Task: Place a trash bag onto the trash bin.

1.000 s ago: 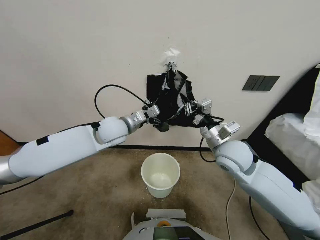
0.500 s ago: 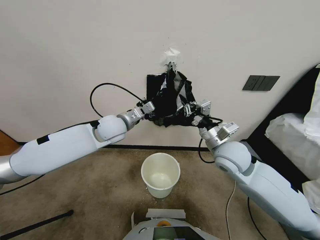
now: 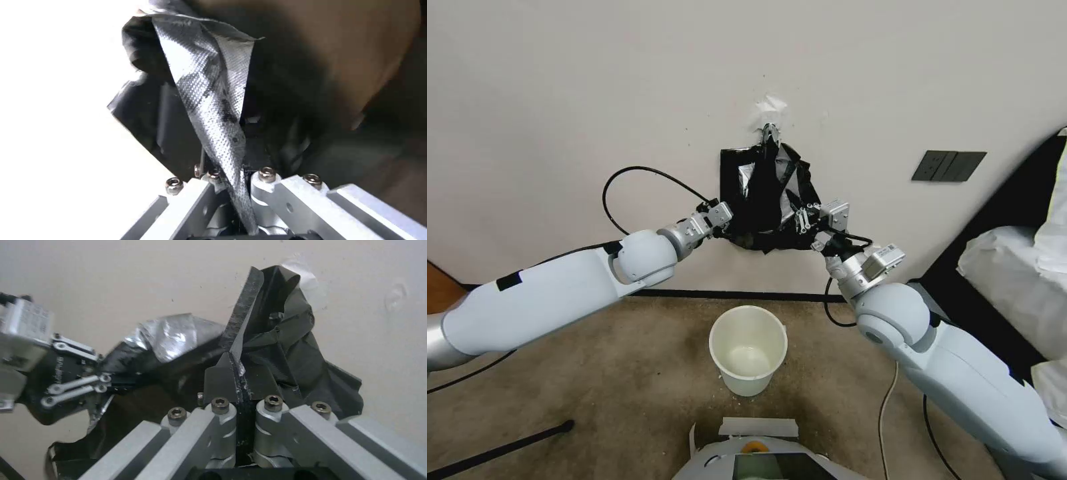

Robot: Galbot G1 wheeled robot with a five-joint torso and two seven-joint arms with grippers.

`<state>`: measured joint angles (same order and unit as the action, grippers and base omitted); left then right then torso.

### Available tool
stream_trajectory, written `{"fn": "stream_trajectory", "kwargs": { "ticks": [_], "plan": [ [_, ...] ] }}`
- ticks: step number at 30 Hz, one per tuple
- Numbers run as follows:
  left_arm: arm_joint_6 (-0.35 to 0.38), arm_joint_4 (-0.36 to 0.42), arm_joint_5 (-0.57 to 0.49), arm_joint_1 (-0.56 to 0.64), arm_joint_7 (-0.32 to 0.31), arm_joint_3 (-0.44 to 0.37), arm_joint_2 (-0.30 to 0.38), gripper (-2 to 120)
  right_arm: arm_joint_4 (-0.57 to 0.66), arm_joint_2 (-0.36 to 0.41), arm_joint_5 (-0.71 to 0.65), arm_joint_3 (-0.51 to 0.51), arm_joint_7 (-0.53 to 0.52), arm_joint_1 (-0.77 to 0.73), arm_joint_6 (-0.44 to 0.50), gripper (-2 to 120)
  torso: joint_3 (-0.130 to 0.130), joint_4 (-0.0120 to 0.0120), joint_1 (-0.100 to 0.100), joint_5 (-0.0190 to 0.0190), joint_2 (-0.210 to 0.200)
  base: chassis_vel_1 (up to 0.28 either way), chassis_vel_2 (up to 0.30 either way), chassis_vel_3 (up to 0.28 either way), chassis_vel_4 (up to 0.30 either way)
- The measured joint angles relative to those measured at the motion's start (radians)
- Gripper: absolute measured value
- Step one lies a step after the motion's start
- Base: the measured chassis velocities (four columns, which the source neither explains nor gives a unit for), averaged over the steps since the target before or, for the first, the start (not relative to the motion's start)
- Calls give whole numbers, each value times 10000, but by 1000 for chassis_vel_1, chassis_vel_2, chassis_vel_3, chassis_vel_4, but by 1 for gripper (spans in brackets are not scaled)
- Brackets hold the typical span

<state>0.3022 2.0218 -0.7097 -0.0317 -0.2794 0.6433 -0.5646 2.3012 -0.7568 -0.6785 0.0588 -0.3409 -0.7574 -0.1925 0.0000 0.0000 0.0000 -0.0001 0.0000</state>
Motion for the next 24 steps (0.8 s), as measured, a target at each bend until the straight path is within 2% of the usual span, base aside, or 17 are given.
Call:
{"fn": "stream_trajectory", "kwargs": {
  "ticks": [1,2,5,6,7,10,13,19,24],
  "plan": [
    [-360,146,-499,605,-188,-554,76,0,15,-49,-114,90,-119,-188,-24,0,0,0,0,-1,0,0,0,0,0],
    [-360,146,-499,605,-188,-554,76,0,15,-49,-114,90,-119,-188,-24,0,0,0,0,-1,0,0,0,0,0],
    [-1070,563,-1272,2219,-395,-1815,337,0,138,-104,-349,339,-360,-774,-69,0,0,1,0,-3,-1,0,0,0,0],
    [-1258,709,-1398,2694,-446,-2204,415,0,230,-105,-421,424,-396,-1014,-85,0,0,2,0,-2,0,0,0,0,0],
    [-1258,709,-1398,2694,-446,-2204,415,0,230,-105,-421,424,-396,-1014,-85,0,0,2,0,-2,0,0,0,0,0],
    [-1562,1255,-1582,4221,-490,-3444,606,0,627,-138,-506,673,-481,-1843,-109,0,-1,0,-1,-1,0,0,0,0,0],
    [-1647,1581,-1567,4861,-505,-3847,730,0,935,-205,-496,823,-509,-2338,-112,0,-1,2,-1,0,0,0,0,0,0],
    [-1684,1936,-1537,5095,-595,-4027,769,0,1346,-258,-413,1056,-545,-2938,-97,0,-1,-3,-1,1,0,0,0,0,0],
    [-1680,2353,-1527,5561,-606,-4397,1075,0,1881,-197,-535,1504,-577,-3602,-94,0,-1,2,-2,2,0,0,0,0,0]
  ]
}}
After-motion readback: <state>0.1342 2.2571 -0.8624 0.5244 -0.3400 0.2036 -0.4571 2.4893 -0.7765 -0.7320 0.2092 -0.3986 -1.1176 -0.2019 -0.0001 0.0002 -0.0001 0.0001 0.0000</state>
